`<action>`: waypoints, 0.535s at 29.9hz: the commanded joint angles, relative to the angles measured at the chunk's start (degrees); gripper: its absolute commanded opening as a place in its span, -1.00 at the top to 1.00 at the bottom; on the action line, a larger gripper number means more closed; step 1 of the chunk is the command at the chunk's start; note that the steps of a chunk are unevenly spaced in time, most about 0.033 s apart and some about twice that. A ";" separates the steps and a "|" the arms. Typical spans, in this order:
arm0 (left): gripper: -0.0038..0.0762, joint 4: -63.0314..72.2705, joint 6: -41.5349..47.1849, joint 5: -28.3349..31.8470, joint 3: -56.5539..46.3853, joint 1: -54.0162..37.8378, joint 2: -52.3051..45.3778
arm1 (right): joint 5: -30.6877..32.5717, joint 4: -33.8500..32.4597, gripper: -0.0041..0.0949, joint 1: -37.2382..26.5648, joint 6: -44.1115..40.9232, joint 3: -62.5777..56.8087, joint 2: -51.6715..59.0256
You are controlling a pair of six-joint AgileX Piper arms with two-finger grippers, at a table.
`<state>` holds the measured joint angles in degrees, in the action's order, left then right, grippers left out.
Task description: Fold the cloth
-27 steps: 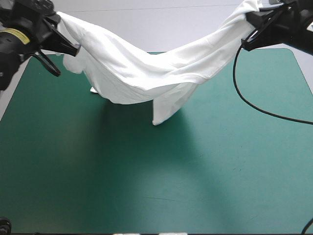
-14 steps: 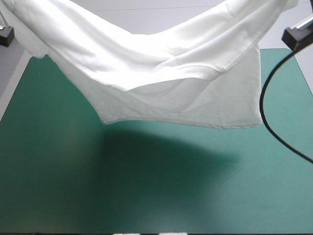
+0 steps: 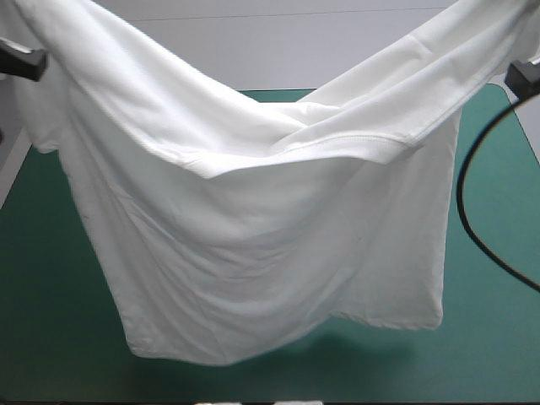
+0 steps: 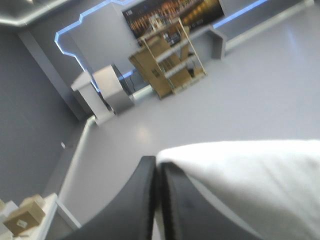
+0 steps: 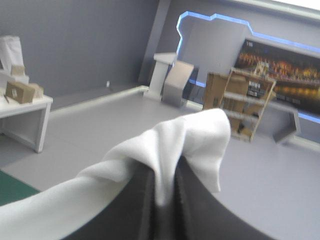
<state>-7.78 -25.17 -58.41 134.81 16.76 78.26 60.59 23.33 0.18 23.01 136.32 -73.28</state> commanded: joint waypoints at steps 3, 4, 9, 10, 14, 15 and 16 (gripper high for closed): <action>0.86 -1.15 0.80 6.99 -7.60 0.11 6.94 | -3.97 -2.77 0.94 -0.43 -0.22 -9.69 -6.87; 0.86 -1.71 1.05 7.60 -8.81 0.11 8.62 | -4.36 -2.77 0.94 -0.43 0.13 -11.90 -8.35; 0.86 -2.29 1.87 11.15 -10.57 -0.61 18.83 | -9.49 -3.12 0.94 -0.55 2.82 -19.34 -16.88; 0.86 -1.85 2.39 12.26 -10.57 -1.11 21.12 | -10.80 -3.74 0.94 -0.55 2.92 -19.72 -19.03; 0.86 0.04 2.53 15.81 -10.57 -2.48 29.12 | -14.59 -4.01 0.94 -0.55 4.72 -19.71 -27.21; 0.86 0.33 2.39 16.64 -10.57 -2.94 31.18 | -16.04 -4.01 0.94 -0.55 4.77 -19.71 -29.09; 0.86 0.89 2.25 16.93 -10.29 -3.42 33.20 | -17.36 -4.01 0.94 -0.55 5.07 -19.71 -30.81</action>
<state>-7.93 -23.42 -47.48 122.83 14.45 110.35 50.69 18.70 0.18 26.75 115.22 -103.07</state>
